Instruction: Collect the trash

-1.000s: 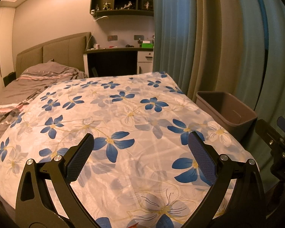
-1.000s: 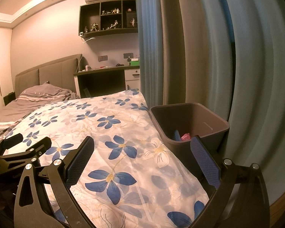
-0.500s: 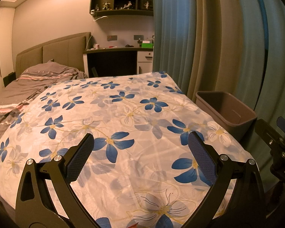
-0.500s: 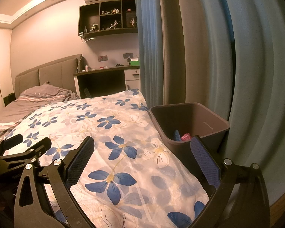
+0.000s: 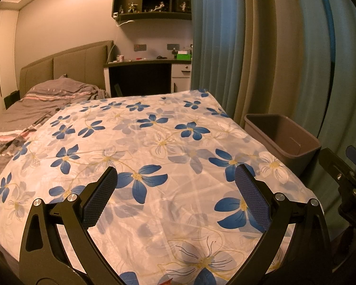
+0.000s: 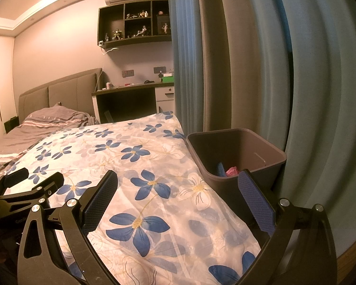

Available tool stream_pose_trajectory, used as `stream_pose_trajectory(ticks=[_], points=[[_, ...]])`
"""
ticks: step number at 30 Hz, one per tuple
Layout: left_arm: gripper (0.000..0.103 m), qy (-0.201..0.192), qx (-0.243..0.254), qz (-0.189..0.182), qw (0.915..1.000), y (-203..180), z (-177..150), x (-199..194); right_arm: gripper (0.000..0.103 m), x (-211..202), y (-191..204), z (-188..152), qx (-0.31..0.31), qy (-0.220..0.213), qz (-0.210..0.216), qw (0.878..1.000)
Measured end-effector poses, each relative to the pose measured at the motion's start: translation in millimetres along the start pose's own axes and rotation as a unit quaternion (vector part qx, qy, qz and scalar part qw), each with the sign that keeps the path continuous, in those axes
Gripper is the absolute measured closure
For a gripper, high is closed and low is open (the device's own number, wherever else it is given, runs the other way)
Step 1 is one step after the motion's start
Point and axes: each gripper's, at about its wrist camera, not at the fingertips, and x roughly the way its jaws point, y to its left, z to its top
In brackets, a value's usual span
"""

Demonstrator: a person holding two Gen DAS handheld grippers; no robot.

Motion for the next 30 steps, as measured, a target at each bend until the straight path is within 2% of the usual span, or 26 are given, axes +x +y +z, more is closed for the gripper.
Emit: stream_pose_trajectory(ticks=[10,15,30], points=[[0.006,0.005,-0.005,-0.003,1.0,-3.9,-0.8,1.2,0.006,-0.1,-0.4,-0.2,0.001,0.001,0.001,1.0],[0.006,-0.007,0.003,-0.022,0.9997,-8.2,-2.8,-3.7,0.006,0.1,-1.4,-0.2,0.001,0.001,0.001,1.0],[0.009,-0.01,0.007,-0.021,0.9997,-9.3,1.1,-6.3,0.006,-0.6,0.2,0.4,0.003,0.001,-0.001,1.0]])
